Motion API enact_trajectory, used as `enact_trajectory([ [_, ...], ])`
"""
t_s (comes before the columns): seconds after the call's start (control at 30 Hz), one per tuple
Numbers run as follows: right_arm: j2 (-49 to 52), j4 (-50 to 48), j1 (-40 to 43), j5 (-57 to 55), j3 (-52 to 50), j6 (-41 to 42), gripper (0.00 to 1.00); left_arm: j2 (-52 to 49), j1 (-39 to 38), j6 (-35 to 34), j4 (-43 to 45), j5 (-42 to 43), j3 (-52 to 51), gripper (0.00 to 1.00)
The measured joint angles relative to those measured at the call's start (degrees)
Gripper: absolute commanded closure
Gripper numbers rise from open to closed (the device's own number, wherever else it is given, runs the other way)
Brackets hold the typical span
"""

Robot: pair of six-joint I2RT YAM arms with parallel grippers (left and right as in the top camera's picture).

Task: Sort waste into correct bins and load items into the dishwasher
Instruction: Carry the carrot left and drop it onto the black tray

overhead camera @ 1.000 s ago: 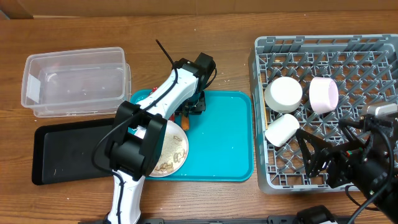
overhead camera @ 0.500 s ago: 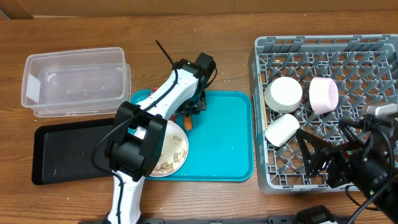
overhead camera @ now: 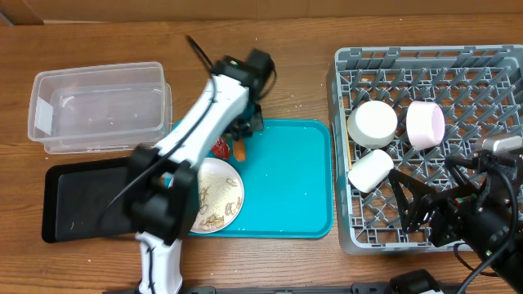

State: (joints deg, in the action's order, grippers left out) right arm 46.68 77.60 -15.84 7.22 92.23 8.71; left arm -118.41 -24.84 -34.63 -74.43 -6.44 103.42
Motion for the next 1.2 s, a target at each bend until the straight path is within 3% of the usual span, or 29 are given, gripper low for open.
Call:
enact_trajectory([
  [0.13, 0.0, 0.0, 0.0, 0.0, 0.0, 0.0, 0.0, 8.4, 2.8, -2.9, -5.9, -1.2, 1.5, 0.96],
  [0.3, 0.0, 0.0, 0.0, 0.0, 0.0, 0.0, 0.0, 14.7, 8.9, -13.4, -22.0, -7.2, 2.0, 0.92],
  [0.57, 0.0, 0.0, 0.0, 0.0, 0.0, 0.0, 0.0, 17.5, 19.0, -22.6, -21.6, -11.2, -9.6, 0.96],
  [0.87, 0.0, 0.0, 0.0, 0.0, 0.0, 0.0, 0.0, 17.5, 30.3, -26.5, -12.3, -12.1, -26.4, 0.94],
  [0.9, 0.0, 0.0, 0.0, 0.0, 0.0, 0.0, 0.0, 17.5, 31.6, -26.6, -11.6, -12.2, -27.2, 0.9],
  [1.0, 0.0, 0.0, 0.0, 0.0, 0.0, 0.0, 0.0, 17.5, 34.9, -26.8, -10.1, -12.2, -28.1, 0.53],
  [1.03, 0.0, 0.0, 0.0, 0.0, 0.0, 0.0, 0.0, 17.5, 35.6, -26.9, -9.7, -12.2, -28.1, 0.47],
  [1.2, 0.0, 0.0, 0.0, 0.0, 0.0, 0.0, 0.0, 17.5, 36.3, -24.7, -8.1, -10.9, -27.2, 0.45],
])
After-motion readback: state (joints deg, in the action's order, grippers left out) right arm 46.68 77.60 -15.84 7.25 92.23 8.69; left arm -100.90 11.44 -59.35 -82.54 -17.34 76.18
